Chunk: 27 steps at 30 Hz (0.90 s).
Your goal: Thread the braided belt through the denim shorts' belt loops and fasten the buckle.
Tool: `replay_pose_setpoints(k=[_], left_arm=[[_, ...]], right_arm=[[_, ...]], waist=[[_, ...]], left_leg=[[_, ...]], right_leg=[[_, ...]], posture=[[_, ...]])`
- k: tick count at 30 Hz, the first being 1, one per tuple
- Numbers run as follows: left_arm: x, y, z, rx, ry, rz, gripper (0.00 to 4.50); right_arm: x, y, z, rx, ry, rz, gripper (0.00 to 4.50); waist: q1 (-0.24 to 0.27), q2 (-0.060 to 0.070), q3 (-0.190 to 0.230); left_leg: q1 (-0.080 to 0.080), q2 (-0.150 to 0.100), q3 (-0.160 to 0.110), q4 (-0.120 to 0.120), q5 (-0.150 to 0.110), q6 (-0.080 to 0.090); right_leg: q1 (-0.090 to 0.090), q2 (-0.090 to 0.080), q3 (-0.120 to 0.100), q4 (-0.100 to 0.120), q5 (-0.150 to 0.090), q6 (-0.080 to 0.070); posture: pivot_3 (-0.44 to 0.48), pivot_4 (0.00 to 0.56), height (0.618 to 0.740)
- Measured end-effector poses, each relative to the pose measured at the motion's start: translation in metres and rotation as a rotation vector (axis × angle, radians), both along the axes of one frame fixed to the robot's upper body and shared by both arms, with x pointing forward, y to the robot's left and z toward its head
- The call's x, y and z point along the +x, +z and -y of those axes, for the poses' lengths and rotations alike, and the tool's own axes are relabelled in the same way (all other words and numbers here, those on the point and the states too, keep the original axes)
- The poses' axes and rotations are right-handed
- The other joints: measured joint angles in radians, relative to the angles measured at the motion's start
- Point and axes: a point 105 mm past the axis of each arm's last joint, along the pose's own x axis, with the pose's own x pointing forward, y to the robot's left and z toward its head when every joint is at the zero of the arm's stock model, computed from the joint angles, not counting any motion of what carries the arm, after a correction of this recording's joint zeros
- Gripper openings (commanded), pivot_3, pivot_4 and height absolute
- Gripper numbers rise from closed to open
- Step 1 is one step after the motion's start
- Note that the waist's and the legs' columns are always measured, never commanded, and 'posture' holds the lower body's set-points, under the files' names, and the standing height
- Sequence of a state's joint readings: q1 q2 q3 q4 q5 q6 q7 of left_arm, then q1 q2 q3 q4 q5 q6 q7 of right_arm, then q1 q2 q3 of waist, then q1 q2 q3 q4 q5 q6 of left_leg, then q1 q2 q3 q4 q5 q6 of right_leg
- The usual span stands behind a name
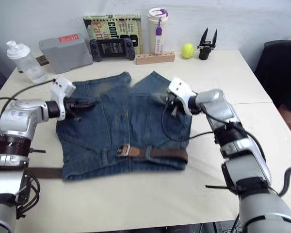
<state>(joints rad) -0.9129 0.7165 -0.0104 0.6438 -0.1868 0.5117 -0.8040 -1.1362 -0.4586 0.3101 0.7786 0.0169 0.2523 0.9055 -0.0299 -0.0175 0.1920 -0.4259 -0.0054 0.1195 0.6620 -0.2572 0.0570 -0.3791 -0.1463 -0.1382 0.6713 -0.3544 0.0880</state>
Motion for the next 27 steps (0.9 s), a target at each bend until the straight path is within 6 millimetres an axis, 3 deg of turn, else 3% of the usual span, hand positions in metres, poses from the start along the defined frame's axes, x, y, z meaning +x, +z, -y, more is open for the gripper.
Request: replay_pose_setpoints(k=[4, 7, 10, 12, 18, 21, 25, 26, 27], left_arm=[[0.024, -0.009, 0.002, 0.009, 0.071, 0.015, 0.06], [0.030, -0.014, 0.006, 0.009, 0.077, 0.014, 0.06], [0.035, -0.021, 0.013, 0.012, 0.084, 0.014, 0.00], [0.035, -0.028, 0.009, 0.013, 0.114, 0.001, 0.95], [0.029, -0.028, 0.005, -0.089, 0.096, -0.050, 3.40], [0.021, -0.012, -0.002, -0.183, 0.074, -0.051, 4.40], [0.004, 0.015, -0.008, -0.287, 0.022, -0.041, 4.40], [-0.013, 0.027, -0.006, -0.329, -0.035, -0.043, 4.40], [-0.019, 0.030, -0.006, -0.348, -0.055, -0.048, 4.40]], right_arm=[[0.021, -0.002, -0.004, -0.076, -0.059, 0.086, 0.00], [0.026, -0.004, 0.000, -0.100, -0.091, 0.114, 0.00], [0.030, -0.006, 0.005, -0.109, -0.133, 0.126, 1.05], [0.031, -0.008, 0.010, -0.104, -0.157, 0.127, 1.72], [0.026, 0.000, 0.021, -0.023, -0.117, 0.092, 4.49], [0.019, 0.014, 0.026, 0.040, -0.050, 0.066, 4.50], [0.009, 0.042, 0.028, 0.117, 0.038, 0.080, 4.50], [0.000, 0.058, 0.024, 0.148, 0.109, 0.095, 4.50], [-0.004, 0.062, 0.024, 0.155, 0.134, 0.100, 4.50]], waist=[[-0.002, -0.002, 0.001], [-0.001, -0.002, 0.001], [-0.002, -0.002, 0.001], [-0.005, -0.002, 0.001], [-0.023, -0.002, 0.001], [-0.029, -0.002, 0.002], [-0.032, -0.001, 0.003], [-0.031, -0.001, 0.003], [-0.030, -0.001, 0.003]], left_leg=[[-0.010, -0.001, -0.001, 0.002, 0.001, 0.002], [-0.019, -0.002, -0.001, 0.004, 0.002, 0.004], [-0.018, -0.002, -0.001, 0.004, 0.002, 0.004], [-0.018, -0.002, -0.001, 0.004, 0.002, 0.004], [-0.018, -0.002, -0.001, 0.003, 0.005, 0.002], [-0.018, -0.002, -0.001, 0.002, 0.005, 0.002], [-0.017, -0.001, -0.001, 0.001, 0.005, 0.002], [-0.016, -0.001, -0.002, 0.001, 0.005, 0.002], [-0.016, -0.001, -0.003, 0.001, 0.005, 0.002]], right_leg=[[-0.007, -0.001, -0.002, 0.000, 0.000, 0.001], [-0.015, -0.001, -0.003, 0.004, 0.001, 0.001], [-0.015, -0.001, -0.005, 0.004, 0.001, 0.001], [-0.015, -0.001, -0.005, 0.004, 0.001, 0.001], [-0.015, -0.001, -0.005, 0.006, 0.001, 0.001], [-0.016, -0.001, -0.004, 0.006, 0.001, 0.001], [-0.016, -0.001, -0.003, 0.006, 0.001, 0.001], [-0.016, 0.000, -0.001, 0.006, 0.001, 0.001], [-0.015, 0.000, 0.000, 0.006, 0.001, 0.001]], posture=[[0.000, 0.150, 0.696], [0.000, 0.150, 0.696], [0.000, 0.150, 0.696], [0.000, 0.150, 0.696], [0.000, 0.150, 0.696], [0.000, 0.150, 0.696], [0.000, 0.150, 0.696], [0.000, 0.150, 0.696], [0.000, 0.150, 0.696]])
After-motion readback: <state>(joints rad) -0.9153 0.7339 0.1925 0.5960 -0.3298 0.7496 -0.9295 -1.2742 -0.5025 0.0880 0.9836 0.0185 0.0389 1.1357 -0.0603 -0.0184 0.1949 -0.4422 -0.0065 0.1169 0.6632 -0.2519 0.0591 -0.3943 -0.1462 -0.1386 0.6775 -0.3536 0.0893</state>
